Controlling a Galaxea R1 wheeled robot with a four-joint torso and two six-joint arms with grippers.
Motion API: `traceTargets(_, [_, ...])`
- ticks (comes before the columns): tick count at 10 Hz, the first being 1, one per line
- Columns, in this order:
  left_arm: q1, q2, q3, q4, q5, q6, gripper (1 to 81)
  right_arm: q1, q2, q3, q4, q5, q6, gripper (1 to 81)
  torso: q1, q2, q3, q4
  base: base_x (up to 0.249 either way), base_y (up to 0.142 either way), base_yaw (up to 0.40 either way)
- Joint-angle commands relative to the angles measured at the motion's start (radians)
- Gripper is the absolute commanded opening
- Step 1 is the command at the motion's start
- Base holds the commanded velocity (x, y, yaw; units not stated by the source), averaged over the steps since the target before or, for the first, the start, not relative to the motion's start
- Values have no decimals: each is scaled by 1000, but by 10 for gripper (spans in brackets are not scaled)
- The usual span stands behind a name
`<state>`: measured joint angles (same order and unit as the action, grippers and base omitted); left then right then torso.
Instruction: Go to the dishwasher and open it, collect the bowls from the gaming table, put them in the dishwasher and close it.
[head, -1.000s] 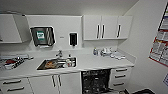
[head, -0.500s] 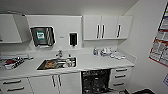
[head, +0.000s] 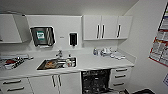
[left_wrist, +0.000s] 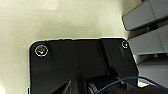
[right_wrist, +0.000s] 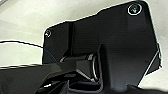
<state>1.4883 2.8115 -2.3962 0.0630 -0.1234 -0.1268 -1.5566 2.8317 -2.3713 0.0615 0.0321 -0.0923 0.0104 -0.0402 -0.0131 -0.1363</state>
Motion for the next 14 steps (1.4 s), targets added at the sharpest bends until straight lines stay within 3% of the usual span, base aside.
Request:
traceTargets(1, [-56,-18,12,11,45,4,811,48,-2,5,-2,-54,-6,811,0,0,0,0,0,0,0])
traceTargets(14, [-46,-22,14,15,45,7,811,52,-10,-18,15,-47,2,811,0,0,0,0,0,0,157])
